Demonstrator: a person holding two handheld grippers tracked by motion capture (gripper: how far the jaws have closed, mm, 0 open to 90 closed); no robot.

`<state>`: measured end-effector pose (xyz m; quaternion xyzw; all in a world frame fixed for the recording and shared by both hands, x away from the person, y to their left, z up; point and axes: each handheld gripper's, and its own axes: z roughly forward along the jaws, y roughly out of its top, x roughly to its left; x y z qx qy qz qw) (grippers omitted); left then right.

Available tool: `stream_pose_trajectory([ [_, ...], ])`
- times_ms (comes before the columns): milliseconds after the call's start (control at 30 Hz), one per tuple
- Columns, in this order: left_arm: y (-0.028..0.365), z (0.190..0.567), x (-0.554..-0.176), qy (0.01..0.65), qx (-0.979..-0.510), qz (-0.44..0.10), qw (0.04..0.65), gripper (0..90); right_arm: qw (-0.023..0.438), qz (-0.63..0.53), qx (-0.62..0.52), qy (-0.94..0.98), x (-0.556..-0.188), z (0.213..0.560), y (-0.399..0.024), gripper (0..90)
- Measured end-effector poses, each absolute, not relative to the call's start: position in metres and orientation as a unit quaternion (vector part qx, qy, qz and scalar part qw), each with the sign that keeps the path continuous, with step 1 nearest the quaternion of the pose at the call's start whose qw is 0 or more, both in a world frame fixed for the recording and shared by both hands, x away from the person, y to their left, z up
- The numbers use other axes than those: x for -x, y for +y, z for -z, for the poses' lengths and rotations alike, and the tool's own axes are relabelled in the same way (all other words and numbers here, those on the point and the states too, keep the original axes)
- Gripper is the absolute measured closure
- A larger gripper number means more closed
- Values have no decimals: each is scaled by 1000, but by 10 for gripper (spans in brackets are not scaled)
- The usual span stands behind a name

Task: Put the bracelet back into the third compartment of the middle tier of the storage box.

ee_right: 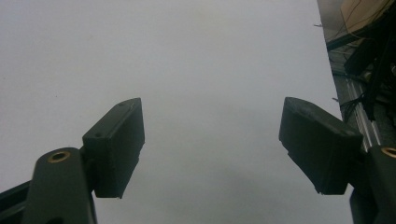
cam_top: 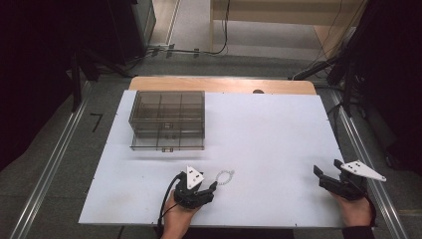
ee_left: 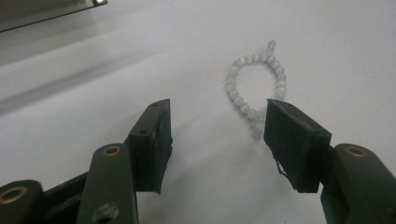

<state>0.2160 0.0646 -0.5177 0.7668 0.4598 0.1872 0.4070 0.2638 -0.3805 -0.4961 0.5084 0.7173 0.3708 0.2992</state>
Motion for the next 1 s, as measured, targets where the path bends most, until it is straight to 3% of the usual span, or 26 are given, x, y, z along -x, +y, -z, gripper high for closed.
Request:
stream_pose_trajectory([
  [533,56,518,-220,455,-774,-185,400,452,297,-370,-510,718,-265,497,-380,208],
  [1000,50,518,-221,444,-783,-189,393,632,294,-369,-511,718,-266,498,-380,210],
])
